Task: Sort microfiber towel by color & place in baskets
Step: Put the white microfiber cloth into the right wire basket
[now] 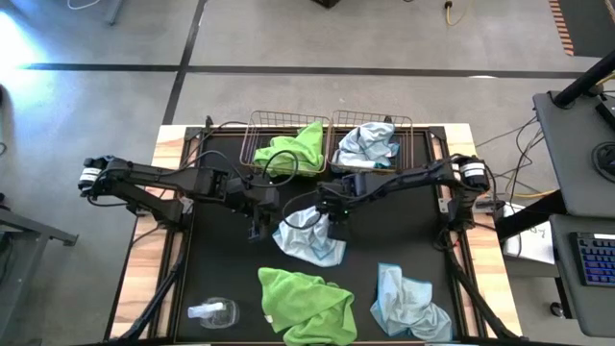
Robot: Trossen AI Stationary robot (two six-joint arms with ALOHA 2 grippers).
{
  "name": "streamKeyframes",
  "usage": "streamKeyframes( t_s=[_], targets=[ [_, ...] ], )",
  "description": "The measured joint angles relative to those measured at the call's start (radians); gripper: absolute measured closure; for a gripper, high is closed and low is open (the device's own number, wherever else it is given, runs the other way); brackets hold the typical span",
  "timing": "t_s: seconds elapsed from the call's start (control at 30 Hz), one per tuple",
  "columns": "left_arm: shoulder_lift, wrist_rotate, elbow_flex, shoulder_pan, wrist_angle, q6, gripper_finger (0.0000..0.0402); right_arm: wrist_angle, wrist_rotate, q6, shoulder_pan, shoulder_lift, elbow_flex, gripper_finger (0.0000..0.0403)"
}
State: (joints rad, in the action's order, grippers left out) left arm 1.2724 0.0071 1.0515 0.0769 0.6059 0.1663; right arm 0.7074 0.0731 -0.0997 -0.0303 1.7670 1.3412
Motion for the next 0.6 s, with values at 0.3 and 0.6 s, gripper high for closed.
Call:
streamKeyframes(
  t_s=[0.3,0.6],
  targets=[
    [-0.001,-0.001,0.0,0.0,0.011,-0.029,0.0286,0.014,-0.153,0.021,0.0,-0.143,0.063,0.039],
    [-0.001,-0.076,0.0,0.0,0.025,-0.047,0.0286,0.007,-0.35,-0.001,0.0,-0.301,0.089,0.039]
  ],
)
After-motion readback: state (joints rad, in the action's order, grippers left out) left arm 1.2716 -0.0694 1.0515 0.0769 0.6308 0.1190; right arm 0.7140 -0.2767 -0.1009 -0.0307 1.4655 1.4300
